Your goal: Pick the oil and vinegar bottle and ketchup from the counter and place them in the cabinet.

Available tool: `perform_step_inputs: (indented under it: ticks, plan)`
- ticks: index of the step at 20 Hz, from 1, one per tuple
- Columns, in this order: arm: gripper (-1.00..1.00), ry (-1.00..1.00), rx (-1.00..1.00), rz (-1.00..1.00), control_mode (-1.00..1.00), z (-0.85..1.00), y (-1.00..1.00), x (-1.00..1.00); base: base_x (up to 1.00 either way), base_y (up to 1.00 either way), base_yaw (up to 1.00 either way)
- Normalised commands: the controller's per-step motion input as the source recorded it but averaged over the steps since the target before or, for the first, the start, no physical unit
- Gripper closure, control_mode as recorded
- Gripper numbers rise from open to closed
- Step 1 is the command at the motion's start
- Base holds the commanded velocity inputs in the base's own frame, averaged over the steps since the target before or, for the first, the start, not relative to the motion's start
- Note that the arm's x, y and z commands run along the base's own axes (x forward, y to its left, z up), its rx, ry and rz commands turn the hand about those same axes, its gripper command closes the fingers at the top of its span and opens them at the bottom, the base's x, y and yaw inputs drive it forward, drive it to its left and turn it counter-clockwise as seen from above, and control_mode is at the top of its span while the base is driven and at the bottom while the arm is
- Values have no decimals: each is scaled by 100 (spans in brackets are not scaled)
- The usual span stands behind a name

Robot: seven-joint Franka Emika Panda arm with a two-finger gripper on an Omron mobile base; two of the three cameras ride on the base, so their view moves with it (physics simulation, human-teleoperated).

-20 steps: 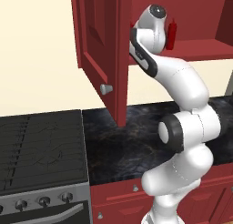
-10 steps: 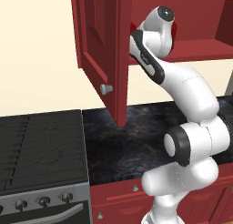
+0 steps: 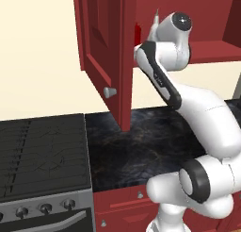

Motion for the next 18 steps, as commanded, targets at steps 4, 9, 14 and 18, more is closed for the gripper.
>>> perform_step_inputs:
  ticks: [4, 9, 14, 18]
  plan:
    - [-100, 0, -1, 0, -100, -12, 0, -81, 0, 0, 0]
    - [-100, 0, 0, 0, -100, -32, 0, -76, 0, 0, 0]
    - [-100, 0, 0, 0, -100, -53, 0, -58, 0, 0, 0]
    - [-100, 3, 0, 0, -100, -66, 0, -35, 0, 0, 0]
